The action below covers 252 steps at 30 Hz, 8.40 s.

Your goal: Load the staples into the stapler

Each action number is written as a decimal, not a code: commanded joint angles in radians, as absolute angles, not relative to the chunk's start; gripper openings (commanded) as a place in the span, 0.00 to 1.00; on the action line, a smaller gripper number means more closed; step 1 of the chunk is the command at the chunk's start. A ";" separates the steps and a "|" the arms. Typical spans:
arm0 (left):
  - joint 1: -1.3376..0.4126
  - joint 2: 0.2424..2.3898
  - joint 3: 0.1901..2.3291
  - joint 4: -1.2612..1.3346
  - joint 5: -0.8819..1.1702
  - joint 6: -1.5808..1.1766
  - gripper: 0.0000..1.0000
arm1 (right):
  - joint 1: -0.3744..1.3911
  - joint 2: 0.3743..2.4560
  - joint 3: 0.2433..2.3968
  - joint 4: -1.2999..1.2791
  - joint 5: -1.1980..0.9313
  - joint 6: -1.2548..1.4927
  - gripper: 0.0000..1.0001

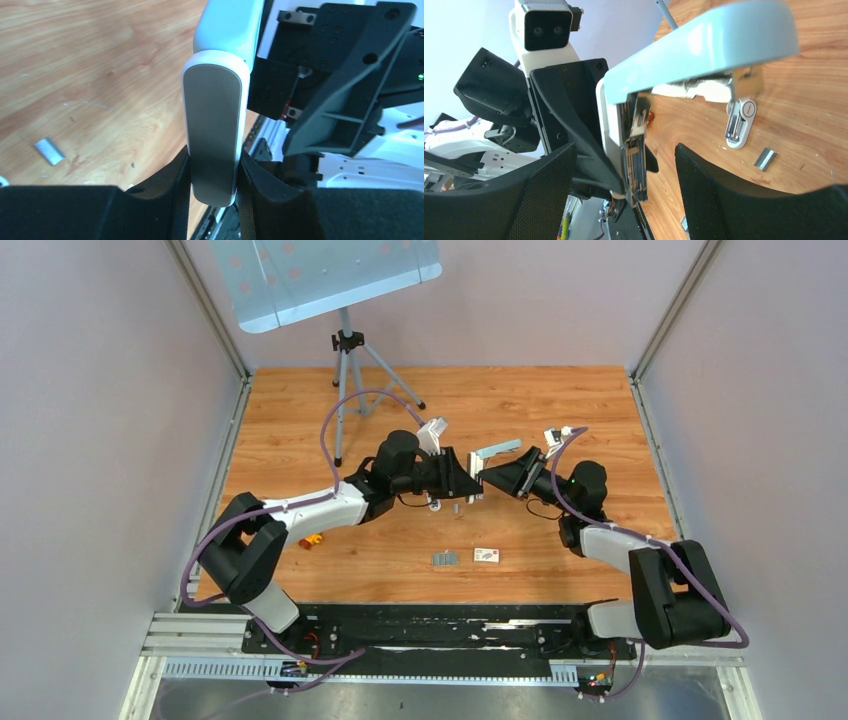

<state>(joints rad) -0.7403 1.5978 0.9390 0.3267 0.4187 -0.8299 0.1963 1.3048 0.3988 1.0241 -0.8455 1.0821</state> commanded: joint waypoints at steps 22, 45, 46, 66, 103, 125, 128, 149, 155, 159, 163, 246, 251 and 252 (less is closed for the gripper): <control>-0.742 1.494 0.877 0.402 0.526 -0.863 0.27 | 0.240 1.296 0.472 1.140 -0.827 1.159 0.10; -0.725 1.231 0.847 -0.224 0.020 -0.477 1.00 | 0.256 1.213 0.771 -0.232 -0.087 0.328 0.11; -0.716 1.215 0.838 -0.229 -0.011 -0.482 1.00 | 0.266 1.230 0.775 -0.239 -0.056 0.323 0.11; -0.729 1.381 0.973 -0.330 -0.072 -0.514 0.62 | 0.466 1.568 0.920 -0.321 0.302 0.376 0.26; -0.887 1.952 1.339 -0.301 -0.263 -0.632 0.40 | 0.395 1.079 0.709 -0.398 -0.031 0.366 0.35; -0.887 2.063 1.401 -0.352 -0.269 -0.635 0.29 | 0.383 0.992 0.692 -0.414 0.024 0.352 0.36; -0.887 2.054 1.386 -0.346 -0.255 -0.639 0.24 | 0.382 0.991 0.690 -0.413 0.020 0.354 0.36; -0.821 1.733 1.154 -0.095 0.043 -0.713 0.10 | 0.267 0.899 0.460 0.093 -0.539 0.525 0.47; -0.760 1.537 0.961 0.181 0.229 -0.838 0.10 | 0.241 0.893 0.375 0.425 -0.740 0.713 0.46; -0.711 1.474 0.819 0.487 0.369 -1.017 0.10 | 0.240 0.938 0.318 0.769 -0.827 0.905 0.46; -0.698 1.446 0.768 0.615 0.420 -1.094 0.10 | 0.241 1.018 0.288 1.027 -0.863 1.068 0.46; -0.672 1.199 0.809 0.239 0.224 -0.795 0.77 | 0.336 0.992 0.411 0.575 -0.760 0.870 0.17; -0.672 1.105 0.860 -0.036 0.131 -0.628 1.00 | 0.336 0.909 0.563 -0.044 -0.471 0.581 0.18; -0.672 1.085 0.860 -0.074 0.121 -0.614 1.00 | 0.336 0.910 0.578 -0.112 -0.430 0.547 0.18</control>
<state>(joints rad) -0.6762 1.1511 0.8371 0.2153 0.2203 -0.7944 0.3275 0.9367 0.4923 0.4141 -0.6579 0.8120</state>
